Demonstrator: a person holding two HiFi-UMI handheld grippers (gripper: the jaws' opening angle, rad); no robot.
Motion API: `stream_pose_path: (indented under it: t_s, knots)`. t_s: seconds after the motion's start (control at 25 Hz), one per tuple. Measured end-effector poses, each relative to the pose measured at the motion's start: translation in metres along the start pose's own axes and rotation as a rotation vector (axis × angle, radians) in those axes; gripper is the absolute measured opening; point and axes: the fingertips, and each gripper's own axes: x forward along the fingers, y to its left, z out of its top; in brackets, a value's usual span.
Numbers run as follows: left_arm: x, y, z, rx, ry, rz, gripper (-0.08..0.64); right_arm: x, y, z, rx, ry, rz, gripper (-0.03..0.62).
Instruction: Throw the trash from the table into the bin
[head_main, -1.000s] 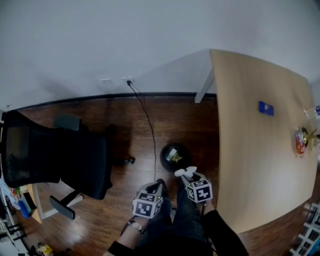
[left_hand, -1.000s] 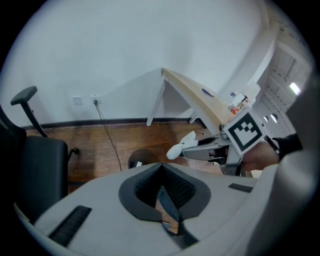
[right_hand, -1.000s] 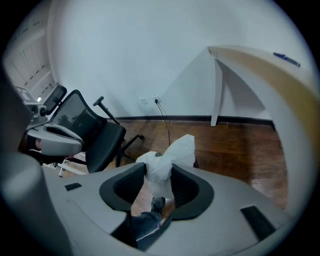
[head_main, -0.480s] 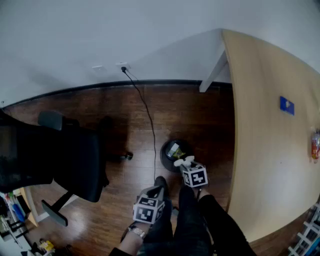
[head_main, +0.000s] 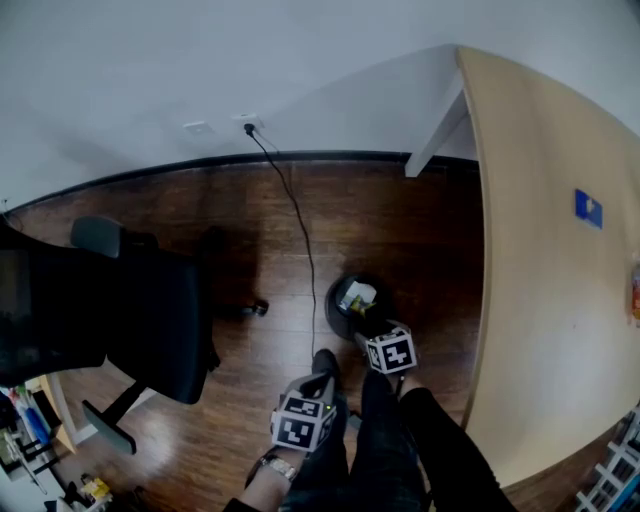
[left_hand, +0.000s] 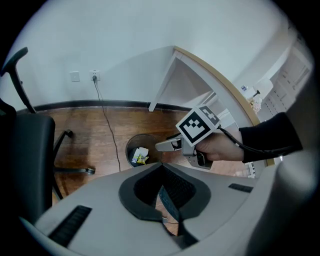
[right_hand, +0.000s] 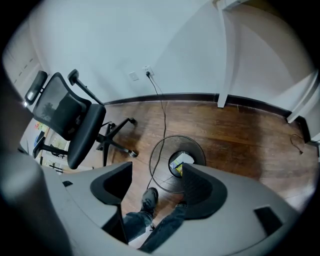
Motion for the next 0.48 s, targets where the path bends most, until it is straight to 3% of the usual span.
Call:
stream_pose_path:
  t_s: [0.24,0.48]
  knots:
    - [-0.017,0.000,0.008,0.025,-0.024,-0.001,0.008,-0.040,0.029,0.000,0.029,-0.070,0.033,0.319]
    - [-0.048,-0.017,0.021,0.090,-0.047,-0.090,0.008,-0.107,0.067,0.001,-0.001,-0.153,0.034,0.319]
